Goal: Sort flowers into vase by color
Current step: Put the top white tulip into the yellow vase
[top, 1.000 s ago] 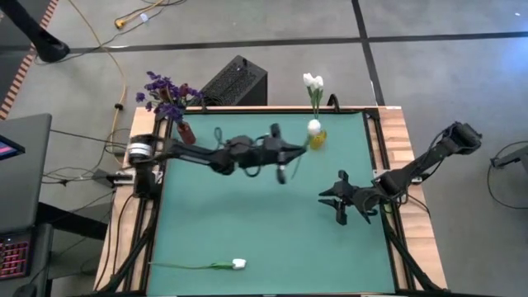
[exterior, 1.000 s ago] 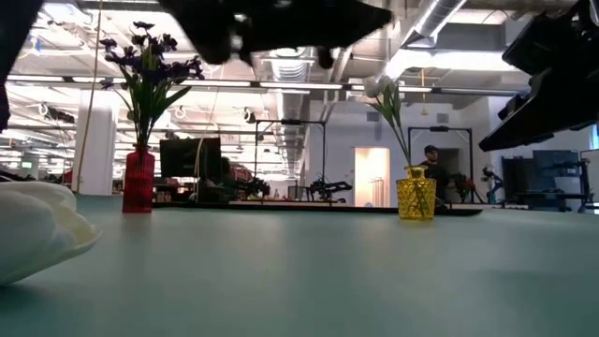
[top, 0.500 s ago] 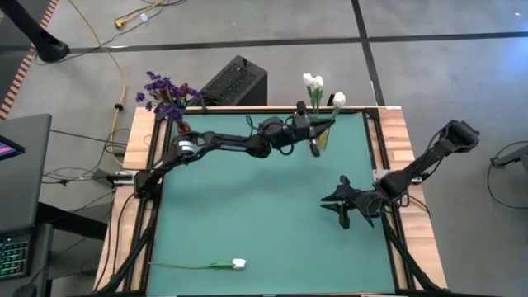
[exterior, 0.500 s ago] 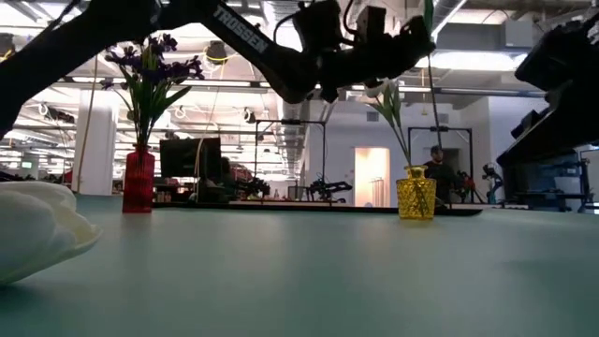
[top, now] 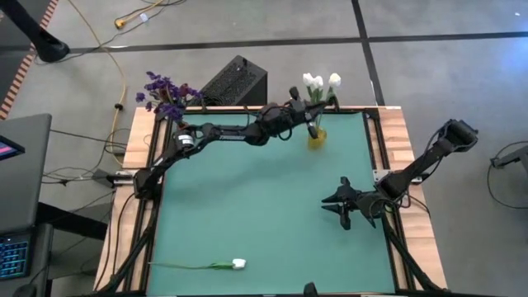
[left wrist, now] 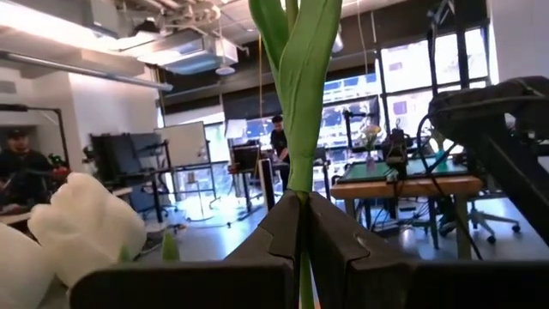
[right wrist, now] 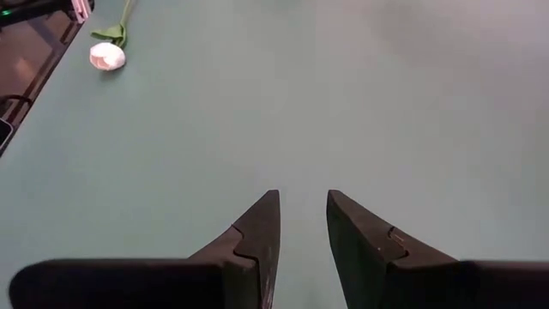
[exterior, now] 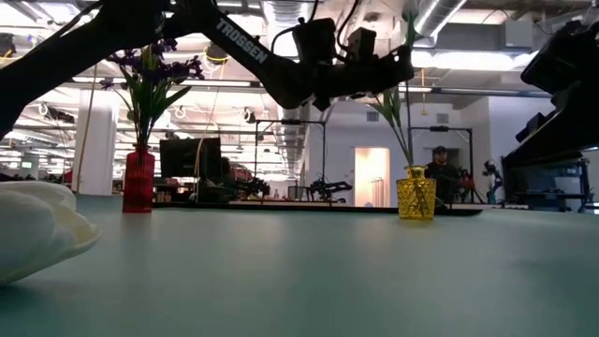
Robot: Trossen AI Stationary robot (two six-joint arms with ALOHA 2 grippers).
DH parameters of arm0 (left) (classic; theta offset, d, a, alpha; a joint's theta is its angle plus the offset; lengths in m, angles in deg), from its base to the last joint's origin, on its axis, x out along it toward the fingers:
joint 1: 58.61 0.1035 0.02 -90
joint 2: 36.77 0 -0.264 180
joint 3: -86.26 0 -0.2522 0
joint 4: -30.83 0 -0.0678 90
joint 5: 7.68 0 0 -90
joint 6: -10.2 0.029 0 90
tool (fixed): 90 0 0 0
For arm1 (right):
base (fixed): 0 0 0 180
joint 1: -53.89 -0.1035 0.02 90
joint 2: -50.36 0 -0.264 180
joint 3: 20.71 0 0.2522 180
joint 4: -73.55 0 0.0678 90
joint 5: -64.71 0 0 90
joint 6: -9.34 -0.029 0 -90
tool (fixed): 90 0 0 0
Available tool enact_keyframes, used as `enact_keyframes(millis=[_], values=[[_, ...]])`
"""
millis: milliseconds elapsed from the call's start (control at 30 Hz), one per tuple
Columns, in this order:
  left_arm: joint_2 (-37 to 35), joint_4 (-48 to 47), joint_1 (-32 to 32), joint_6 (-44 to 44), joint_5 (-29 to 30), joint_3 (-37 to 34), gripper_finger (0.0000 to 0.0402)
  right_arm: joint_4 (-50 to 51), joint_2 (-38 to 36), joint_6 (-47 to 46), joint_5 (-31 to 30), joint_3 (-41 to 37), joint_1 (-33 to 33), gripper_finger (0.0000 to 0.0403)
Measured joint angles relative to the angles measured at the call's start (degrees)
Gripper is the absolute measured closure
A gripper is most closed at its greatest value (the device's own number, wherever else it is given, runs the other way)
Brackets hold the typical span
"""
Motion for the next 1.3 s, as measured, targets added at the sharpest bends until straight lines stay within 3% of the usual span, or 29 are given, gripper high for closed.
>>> enact_keyframes(millis=[1067, 1200, 1300], values=[[0.0, 1.2, 0.9, 1.3, -1.7, 0.0, 0.0401, -2.7, 0.0, 0.3, -1.6, 0.0, 0.0, 0.0278], [4.5, 3.0, 1.3, -2.9, -3.1, 4.1, 0.0401, -3.0, 0.0, 0.3, -1.6, 0.0, 0.0, 0.0278], [7.9, 2.1, 1.3, -0.8, -1.1, 7.1, 0.0401, -3.3, 0.0, 0.1, -1.6, 0.0, 0.0, 0.0278]])
